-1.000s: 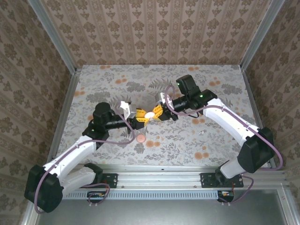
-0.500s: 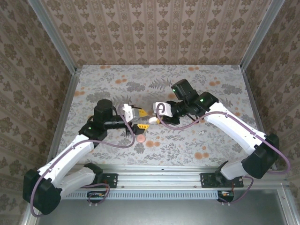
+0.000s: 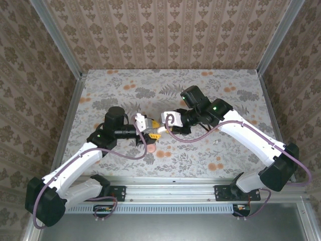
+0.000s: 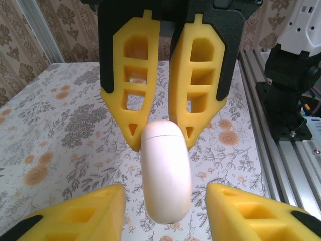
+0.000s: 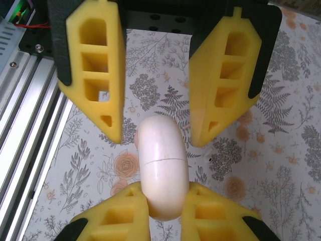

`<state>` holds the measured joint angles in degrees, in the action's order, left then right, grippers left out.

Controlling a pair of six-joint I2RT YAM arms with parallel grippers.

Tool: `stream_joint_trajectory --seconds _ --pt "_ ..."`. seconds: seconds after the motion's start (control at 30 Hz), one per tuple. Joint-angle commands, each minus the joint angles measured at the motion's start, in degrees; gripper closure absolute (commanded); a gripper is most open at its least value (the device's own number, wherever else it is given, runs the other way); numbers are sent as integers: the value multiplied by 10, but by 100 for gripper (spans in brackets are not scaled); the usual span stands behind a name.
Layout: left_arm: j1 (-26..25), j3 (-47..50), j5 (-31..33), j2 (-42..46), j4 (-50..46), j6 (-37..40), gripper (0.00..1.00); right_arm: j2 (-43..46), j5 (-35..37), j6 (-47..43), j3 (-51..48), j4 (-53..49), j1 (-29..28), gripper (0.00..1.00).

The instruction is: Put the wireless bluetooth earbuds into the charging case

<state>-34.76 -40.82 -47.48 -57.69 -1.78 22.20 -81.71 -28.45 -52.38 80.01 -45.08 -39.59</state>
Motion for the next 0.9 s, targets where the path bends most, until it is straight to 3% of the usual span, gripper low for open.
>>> stream_joint_trajectory --seconds 0.0,0.23,0.37,0.47,0.67,0.87 --pt "-5 -13 4 1 3 12 56 -4 -13 -7 17 -9 -4 85" --pt "-6 -9 9 2 19 4 79 5 -36 10 1 20 -5 83" --pt "-2 6 -6 1 58 -23 87 44 -62 44 -56 87 12 67" --pt "3 14 -31 -3 93 -55 88 85 -129 103 -119 173 52 61" --pt "3 18 -73 -16 157 -106 89 136 -244 226 -224 338 105 59" --pt "3 14 -86 -24 193 -131 89 129 -285 250 -228 369 107 59"
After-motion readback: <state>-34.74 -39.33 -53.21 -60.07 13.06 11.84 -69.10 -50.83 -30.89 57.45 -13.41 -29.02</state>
